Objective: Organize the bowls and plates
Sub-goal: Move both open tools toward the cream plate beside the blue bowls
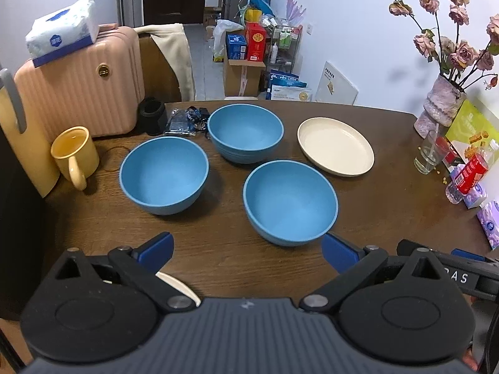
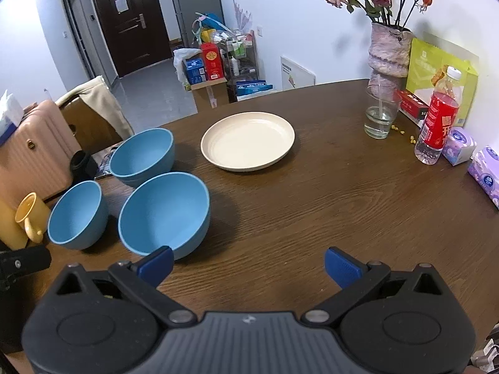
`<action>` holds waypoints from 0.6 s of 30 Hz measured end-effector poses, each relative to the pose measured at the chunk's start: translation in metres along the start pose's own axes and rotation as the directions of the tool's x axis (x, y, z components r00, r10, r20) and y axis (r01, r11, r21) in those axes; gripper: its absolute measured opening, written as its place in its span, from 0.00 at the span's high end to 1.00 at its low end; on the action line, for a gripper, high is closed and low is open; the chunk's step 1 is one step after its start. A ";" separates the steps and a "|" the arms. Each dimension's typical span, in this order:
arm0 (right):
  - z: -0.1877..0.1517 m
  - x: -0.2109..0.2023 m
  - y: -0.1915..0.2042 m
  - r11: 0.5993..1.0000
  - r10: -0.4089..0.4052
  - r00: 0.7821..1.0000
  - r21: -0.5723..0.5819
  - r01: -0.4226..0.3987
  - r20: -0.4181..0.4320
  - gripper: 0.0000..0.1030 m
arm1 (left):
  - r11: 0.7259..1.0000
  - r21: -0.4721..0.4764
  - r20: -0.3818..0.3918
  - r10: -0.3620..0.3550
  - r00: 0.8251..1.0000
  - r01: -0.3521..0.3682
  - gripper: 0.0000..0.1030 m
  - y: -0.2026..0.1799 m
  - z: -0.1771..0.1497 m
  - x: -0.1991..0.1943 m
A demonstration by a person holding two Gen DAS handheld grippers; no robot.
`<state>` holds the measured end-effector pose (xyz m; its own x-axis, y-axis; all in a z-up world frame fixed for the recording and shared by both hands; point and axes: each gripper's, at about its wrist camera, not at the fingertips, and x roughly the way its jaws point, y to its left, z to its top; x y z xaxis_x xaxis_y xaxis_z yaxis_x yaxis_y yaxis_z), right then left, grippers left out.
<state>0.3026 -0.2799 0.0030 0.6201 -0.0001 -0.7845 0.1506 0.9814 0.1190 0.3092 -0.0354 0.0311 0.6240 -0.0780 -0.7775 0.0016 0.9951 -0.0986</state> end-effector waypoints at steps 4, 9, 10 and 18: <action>0.009 0.006 -0.006 1.000 -0.015 1.000 0.002 0.015 -0.008 0.00 | 1.000 -0.002 -0.002 -0.002 1.000 0.002 0.00 -0.009 0.011 0.006; 0.022 0.013 -0.014 0.999 -0.032 0.999 0.006 0.032 -0.023 0.00 | 1.000 -0.003 -0.011 -0.005 1.000 0.005 0.00 -0.021 0.024 0.016; 0.025 0.015 -0.015 0.999 -0.036 0.999 0.006 0.036 -0.027 0.00 | 1.000 -0.003 -0.013 -0.006 1.000 0.006 0.00 -0.023 0.026 0.018; 0.047 0.028 -0.030 0.999 -0.049 0.998 0.016 0.049 -0.042 0.00 | 1.000 0.000 -0.031 -0.007 0.999 0.007 0.00 -0.046 0.043 0.035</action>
<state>0.3518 -0.3183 0.0057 0.5791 -0.0397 -0.8143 0.1930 0.9771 0.0896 0.3651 -0.0817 0.0353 0.5992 -0.0865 -0.7959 0.0059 0.9946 -0.1037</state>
